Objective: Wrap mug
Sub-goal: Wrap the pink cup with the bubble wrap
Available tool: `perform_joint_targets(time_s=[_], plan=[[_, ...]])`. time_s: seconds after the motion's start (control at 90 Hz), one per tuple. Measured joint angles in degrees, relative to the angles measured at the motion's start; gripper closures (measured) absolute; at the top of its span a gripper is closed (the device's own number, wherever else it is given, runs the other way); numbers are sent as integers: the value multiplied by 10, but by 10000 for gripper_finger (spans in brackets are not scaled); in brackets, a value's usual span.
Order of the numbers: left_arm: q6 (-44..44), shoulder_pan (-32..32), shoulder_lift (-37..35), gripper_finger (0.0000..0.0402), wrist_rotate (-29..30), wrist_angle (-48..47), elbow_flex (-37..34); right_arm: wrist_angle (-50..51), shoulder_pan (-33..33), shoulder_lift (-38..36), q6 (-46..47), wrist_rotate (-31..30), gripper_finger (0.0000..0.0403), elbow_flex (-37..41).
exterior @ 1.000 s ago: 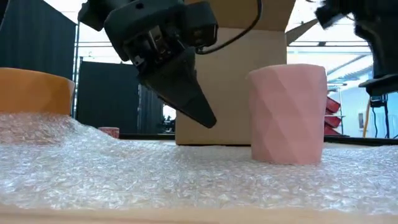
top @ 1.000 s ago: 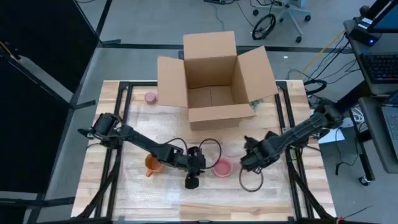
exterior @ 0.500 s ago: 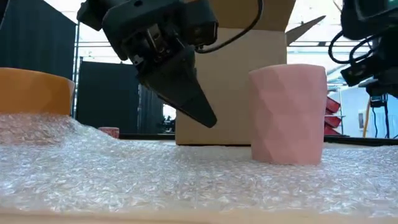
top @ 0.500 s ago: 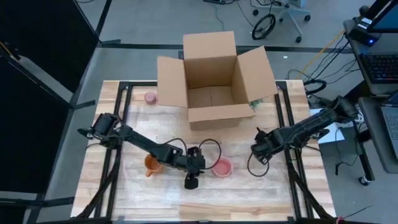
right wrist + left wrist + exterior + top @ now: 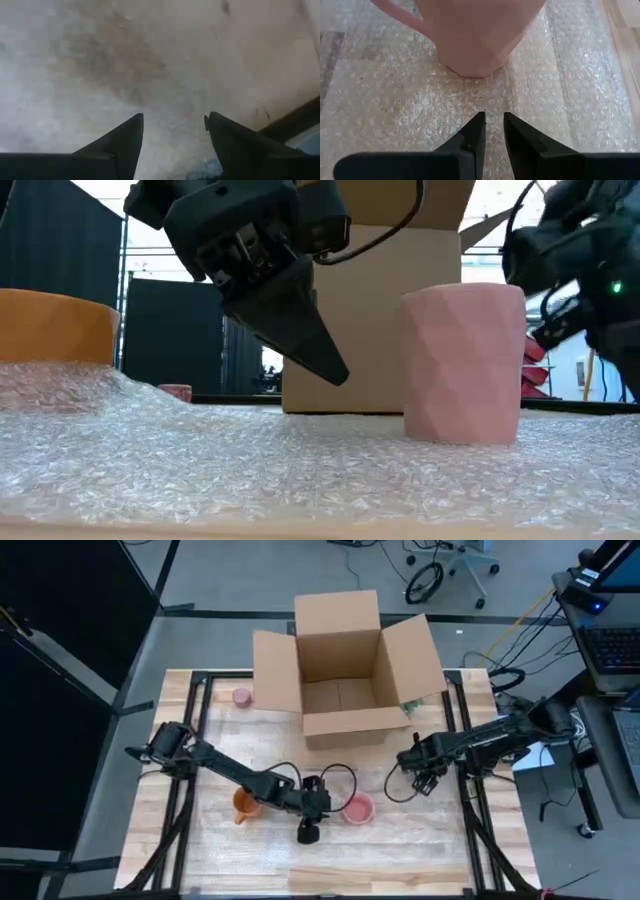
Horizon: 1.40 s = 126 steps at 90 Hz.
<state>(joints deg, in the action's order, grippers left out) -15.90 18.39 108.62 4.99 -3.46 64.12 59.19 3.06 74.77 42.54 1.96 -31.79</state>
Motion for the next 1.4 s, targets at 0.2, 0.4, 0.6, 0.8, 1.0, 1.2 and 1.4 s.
perform_joint_targets(time_s=[0.2,0.4,0.6,0.8,1.0,1.2,1.4], plan=[[3,0,0,346,0,-1,0,-24,-34,17,-43,24,234,24],[3,0,0,346,0,0,0,-20,-34,4,-40,43,322,3],[3,0,0,346,0,0,0,-11,-27,-4,-14,55,398,-59],[2,0,0,346,0,0,0,-27,-9,-5,18,56,399,-137],[2,0,0,346,0,0,0,-69,19,-5,72,58,401,-196],[2,0,0,346,0,0,0,-118,56,-5,108,56,402,-231],[3,0,0,346,-1,0,0,-196,86,-3,137,51,403,-233]])
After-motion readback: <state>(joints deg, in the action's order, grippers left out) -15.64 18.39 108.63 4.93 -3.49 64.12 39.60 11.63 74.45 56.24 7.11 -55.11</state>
